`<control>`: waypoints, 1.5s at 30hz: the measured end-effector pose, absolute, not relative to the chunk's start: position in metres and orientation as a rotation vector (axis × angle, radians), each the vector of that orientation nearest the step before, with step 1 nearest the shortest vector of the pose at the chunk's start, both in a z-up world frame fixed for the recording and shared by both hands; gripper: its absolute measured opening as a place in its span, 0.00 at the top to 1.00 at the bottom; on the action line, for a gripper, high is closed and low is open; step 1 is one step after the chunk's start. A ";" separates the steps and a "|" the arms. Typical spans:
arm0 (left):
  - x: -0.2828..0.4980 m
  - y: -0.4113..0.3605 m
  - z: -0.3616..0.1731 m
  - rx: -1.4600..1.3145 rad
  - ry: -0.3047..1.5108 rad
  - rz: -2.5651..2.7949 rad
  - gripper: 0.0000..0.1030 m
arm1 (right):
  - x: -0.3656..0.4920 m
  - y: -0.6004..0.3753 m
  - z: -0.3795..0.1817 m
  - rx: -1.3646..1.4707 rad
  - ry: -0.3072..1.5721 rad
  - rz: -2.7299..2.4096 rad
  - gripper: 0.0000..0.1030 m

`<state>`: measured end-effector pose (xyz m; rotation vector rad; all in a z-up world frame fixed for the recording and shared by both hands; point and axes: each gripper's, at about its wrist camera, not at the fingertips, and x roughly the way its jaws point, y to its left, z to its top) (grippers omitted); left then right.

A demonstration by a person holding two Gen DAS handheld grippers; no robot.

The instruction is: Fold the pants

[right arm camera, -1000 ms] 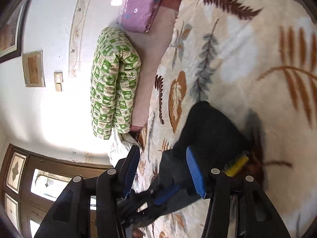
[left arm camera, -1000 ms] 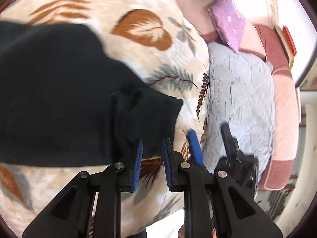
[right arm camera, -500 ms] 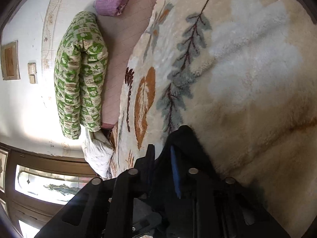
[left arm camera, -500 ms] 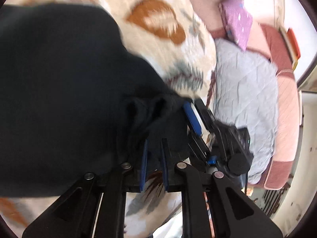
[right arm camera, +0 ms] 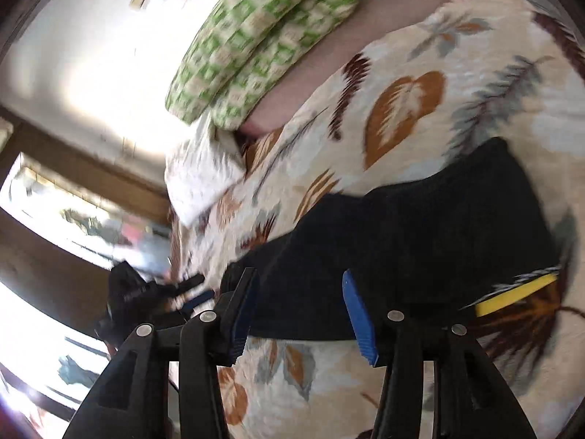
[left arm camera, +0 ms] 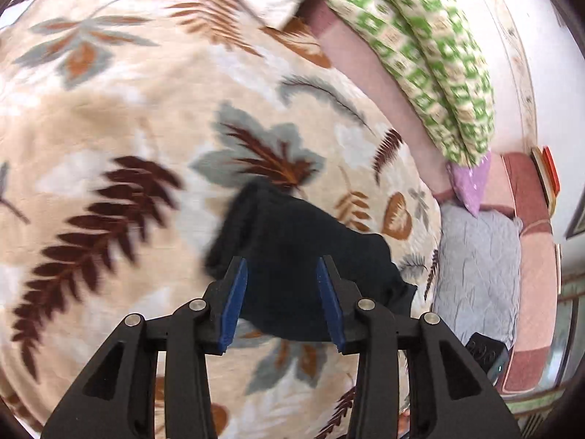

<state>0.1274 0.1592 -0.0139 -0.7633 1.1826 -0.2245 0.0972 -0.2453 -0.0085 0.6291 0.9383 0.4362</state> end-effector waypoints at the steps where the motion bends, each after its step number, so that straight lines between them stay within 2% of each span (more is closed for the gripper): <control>1: 0.125 0.169 -0.019 -0.775 1.187 -0.223 0.63 | 0.097 -0.213 -0.008 0.535 0.954 0.458 0.50; 6: 0.118 0.206 -0.040 -0.830 1.222 -0.228 0.63 | 0.093 -0.075 -0.023 0.170 0.977 0.502 0.41; 9: 0.117 0.224 -0.048 -0.872 1.216 -0.243 0.63 | 0.089 -0.022 -0.037 -0.014 0.985 0.480 0.40; 12: 0.118 0.233 -0.055 -0.927 1.211 -0.262 0.63 | 0.089 0.013 -0.047 -0.165 0.964 0.433 0.34; 20: 0.123 0.240 -0.064 -0.938 1.223 -0.308 0.63 | 0.118 0.052 -0.081 -0.302 0.954 0.336 0.31; 23: 0.128 0.234 -0.069 -0.925 1.239 -0.311 0.63 | 0.122 0.046 -0.080 -0.285 0.912 0.343 0.46; 24: 0.130 0.232 -0.071 -0.929 1.245 -0.312 0.63 | 0.124 0.044 -0.079 -0.281 0.904 0.358 0.60; 27: 0.138 0.224 -0.073 -0.971 1.243 -0.350 0.63 | 0.124 0.033 -0.068 -0.228 0.891 0.390 0.70; 28: 0.142 0.219 -0.073 -0.987 1.238 -0.378 0.63 | 0.122 0.028 -0.064 -0.202 0.882 0.405 0.71; 29: 0.146 0.215 -0.072 -1.003 1.234 -0.397 0.55 | 0.119 0.024 -0.060 -0.184 0.871 0.413 0.71; 30: 0.150 0.212 -0.071 -1.026 1.225 -0.416 0.42 | 0.115 0.020 -0.056 -0.160 0.863 0.427 0.71; 32: 0.159 0.203 -0.072 -1.075 1.210 -0.447 0.35 | 0.109 0.014 -0.052 -0.137 0.851 0.446 0.71; 36: 0.175 0.181 -0.076 -1.095 1.248 -0.518 0.35 | 0.103 0.010 -0.054 -0.129 0.855 0.463 0.71; 41: 0.185 0.152 -0.085 -0.923 1.357 -0.504 0.35 | 0.105 0.007 -0.061 -0.098 0.872 0.478 0.71; 45: 0.181 0.155 -0.081 -0.906 1.372 -0.445 0.35 | 0.107 0.003 -0.063 -0.079 0.877 0.487 0.71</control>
